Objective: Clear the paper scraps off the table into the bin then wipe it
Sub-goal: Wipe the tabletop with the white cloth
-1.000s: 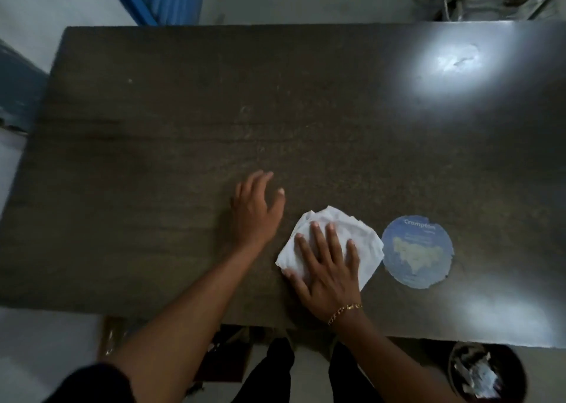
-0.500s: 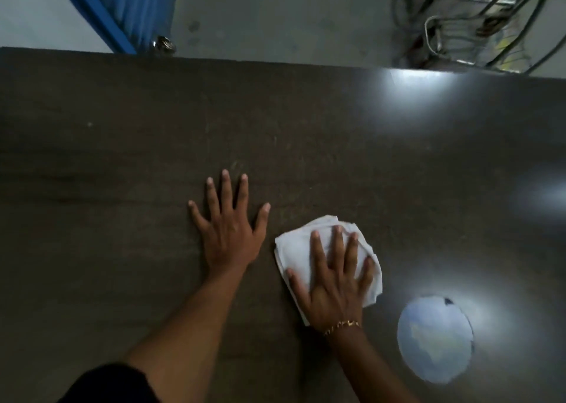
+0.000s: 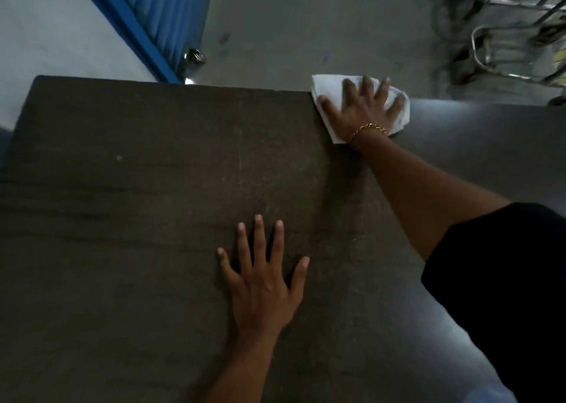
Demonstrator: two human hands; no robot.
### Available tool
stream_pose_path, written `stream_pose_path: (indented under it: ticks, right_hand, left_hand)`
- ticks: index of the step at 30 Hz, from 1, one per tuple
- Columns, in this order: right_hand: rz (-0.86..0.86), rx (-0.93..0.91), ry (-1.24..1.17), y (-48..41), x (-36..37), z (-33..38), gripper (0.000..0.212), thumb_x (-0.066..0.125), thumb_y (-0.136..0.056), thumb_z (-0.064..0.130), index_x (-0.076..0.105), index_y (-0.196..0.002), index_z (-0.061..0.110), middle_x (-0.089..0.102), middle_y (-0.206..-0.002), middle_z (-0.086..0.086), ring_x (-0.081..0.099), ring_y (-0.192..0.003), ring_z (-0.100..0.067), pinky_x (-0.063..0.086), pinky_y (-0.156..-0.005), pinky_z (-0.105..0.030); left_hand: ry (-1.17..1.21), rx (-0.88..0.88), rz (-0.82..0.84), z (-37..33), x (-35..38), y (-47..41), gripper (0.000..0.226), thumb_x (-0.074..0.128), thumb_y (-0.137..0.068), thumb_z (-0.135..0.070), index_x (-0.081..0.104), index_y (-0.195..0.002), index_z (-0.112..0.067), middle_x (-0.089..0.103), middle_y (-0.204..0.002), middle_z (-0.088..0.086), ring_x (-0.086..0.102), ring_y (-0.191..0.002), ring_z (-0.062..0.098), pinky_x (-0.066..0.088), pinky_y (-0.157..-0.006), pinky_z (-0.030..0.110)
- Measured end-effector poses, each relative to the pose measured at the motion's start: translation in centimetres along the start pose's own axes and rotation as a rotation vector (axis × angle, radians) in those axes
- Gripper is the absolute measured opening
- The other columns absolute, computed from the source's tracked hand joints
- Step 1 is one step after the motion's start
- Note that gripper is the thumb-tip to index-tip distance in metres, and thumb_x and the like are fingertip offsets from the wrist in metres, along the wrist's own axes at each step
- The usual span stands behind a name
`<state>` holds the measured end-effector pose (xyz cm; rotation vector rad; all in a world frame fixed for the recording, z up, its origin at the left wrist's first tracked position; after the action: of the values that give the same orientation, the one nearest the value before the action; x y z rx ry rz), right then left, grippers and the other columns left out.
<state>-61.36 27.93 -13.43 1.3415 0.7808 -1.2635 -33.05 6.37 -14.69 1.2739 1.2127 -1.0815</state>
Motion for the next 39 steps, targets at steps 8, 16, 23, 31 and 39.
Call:
stream_pose_path:
  ticks: [8,16,23,31,39]
  right_hand:
    - [-0.040,-0.135,0.007,14.2,3.9,-2.6,0.087,0.019,-0.090,0.084,0.011,-0.162,0.035,-0.001,-0.172,-0.004,-0.011,-0.156,-0.039,-0.005,-0.119,-0.070]
    - [-0.002,-0.121,-0.047,38.4,9.8,-6.2,0.086,0.031,-0.093,0.079,0.011,-0.163,0.034,-0.003,-0.172,-0.006,-0.009,-0.156,-0.041,-0.002,-0.120,-0.069]
    - [0.066,-0.057,0.011,55.7,13.3,-10.8,0.084,0.036,-0.092,0.078,0.028,-0.160,0.031,0.011,-0.171,-0.008,0.005,-0.156,-0.043,0.011,-0.118,-0.071]
    - [0.092,0.049,0.066,62.3,14.8,-14.8,0.088,0.058,-0.081,0.075,0.044,-0.153,0.027,0.027,-0.166,-0.013,0.025,-0.150,-0.050,0.027,-0.109,-0.073]
    - [-0.034,0.134,0.008,40.7,9.3,-16.1,0.087,0.027,-0.091,0.080,0.017,-0.163,0.032,0.003,-0.172,-0.009,-0.003,-0.157,-0.040,0.005,-0.121,-0.067]
  left_hand:
    - [-0.008,-0.016,-0.025,-0.1,-0.2,0.3,0.076,0.033,-0.097,-0.069,0.029,-0.162,-0.031,0.017,-0.172,0.006,0.012,-0.159,0.034,0.013,-0.118,0.071]
    - [0.046,0.014,-0.004,-0.2,-0.1,0.5,0.075,0.030,-0.097,-0.066,0.025,-0.162,-0.030,0.016,-0.172,0.007,0.011,-0.159,0.035,0.011,-0.118,0.074]
    - [0.082,0.143,0.022,-2.2,-0.7,1.4,0.075,0.026,-0.097,-0.065,0.024,-0.163,-0.028,0.014,-0.173,0.005,0.007,-0.159,0.035,0.008,-0.119,0.073]
    - [0.058,0.293,0.079,-11.0,0.4,0.6,0.077,0.019,-0.098,-0.073,0.015,-0.164,-0.033,0.008,-0.174,0.001,0.004,-0.160,0.029,0.006,-0.121,0.071]
    - [0.078,0.246,0.001,-11.0,0.3,0.6,0.073,0.027,-0.099,-0.063,0.027,-0.162,-0.026,0.019,-0.172,0.007,0.015,-0.159,0.028,0.012,-0.122,0.065]
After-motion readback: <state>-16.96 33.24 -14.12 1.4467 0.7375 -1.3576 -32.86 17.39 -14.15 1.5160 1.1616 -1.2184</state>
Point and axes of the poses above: each hand's wrist, its own y-axis away from the middle knuckle, its own x-axis out of the palm, z = x × y, the point moved 5 cm from there along -y, towards the middle knuckle
